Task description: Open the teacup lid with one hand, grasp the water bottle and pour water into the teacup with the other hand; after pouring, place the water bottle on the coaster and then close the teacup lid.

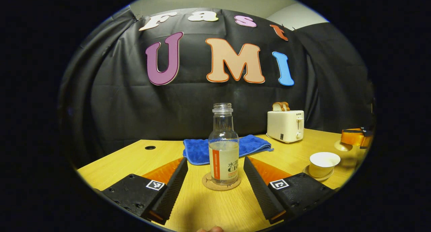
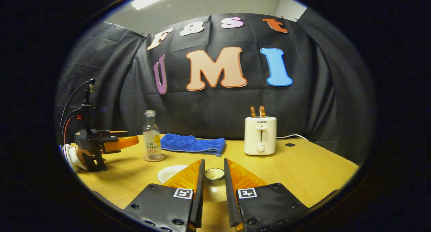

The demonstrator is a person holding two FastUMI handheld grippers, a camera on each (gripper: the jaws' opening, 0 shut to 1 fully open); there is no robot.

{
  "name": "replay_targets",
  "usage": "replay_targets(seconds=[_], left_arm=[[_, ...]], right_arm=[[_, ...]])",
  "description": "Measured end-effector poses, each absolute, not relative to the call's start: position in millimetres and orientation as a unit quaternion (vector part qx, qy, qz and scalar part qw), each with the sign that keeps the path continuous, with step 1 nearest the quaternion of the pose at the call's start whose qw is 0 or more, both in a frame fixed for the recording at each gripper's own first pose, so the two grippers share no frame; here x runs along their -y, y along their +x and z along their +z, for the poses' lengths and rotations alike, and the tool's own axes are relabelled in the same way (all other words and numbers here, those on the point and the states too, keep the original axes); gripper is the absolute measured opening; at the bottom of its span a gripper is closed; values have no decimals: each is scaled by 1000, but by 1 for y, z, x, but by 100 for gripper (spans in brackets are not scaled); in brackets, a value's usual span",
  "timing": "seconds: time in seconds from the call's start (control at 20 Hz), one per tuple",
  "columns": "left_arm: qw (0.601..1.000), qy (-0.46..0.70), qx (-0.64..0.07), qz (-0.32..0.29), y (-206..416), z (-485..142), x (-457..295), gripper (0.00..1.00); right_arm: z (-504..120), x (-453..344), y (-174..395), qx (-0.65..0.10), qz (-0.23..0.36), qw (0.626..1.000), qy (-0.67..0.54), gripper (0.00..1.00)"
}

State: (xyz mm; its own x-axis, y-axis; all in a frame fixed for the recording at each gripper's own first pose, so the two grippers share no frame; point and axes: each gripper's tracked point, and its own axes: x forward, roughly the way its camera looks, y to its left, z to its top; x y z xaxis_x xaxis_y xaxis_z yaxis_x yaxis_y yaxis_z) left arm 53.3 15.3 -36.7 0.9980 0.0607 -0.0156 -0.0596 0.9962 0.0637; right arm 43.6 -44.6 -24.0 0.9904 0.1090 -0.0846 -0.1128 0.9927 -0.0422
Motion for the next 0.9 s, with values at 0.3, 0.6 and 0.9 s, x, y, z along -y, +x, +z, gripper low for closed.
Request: replay_targets(seconds=[0.3,0.6,0.9], left_arm=[[998,60,-10,19,36,-36,-4,96],[999,39,-8,28,35,-35,-14,96],[999,17,-6,34,34,-35,-20,96]], right_arm=[[-31,1,57,-53,121,991,-19,34],[-45,-15,68,-90,136,986,-27,34],[-47,-19,73,-97,137,985,-27,34]])
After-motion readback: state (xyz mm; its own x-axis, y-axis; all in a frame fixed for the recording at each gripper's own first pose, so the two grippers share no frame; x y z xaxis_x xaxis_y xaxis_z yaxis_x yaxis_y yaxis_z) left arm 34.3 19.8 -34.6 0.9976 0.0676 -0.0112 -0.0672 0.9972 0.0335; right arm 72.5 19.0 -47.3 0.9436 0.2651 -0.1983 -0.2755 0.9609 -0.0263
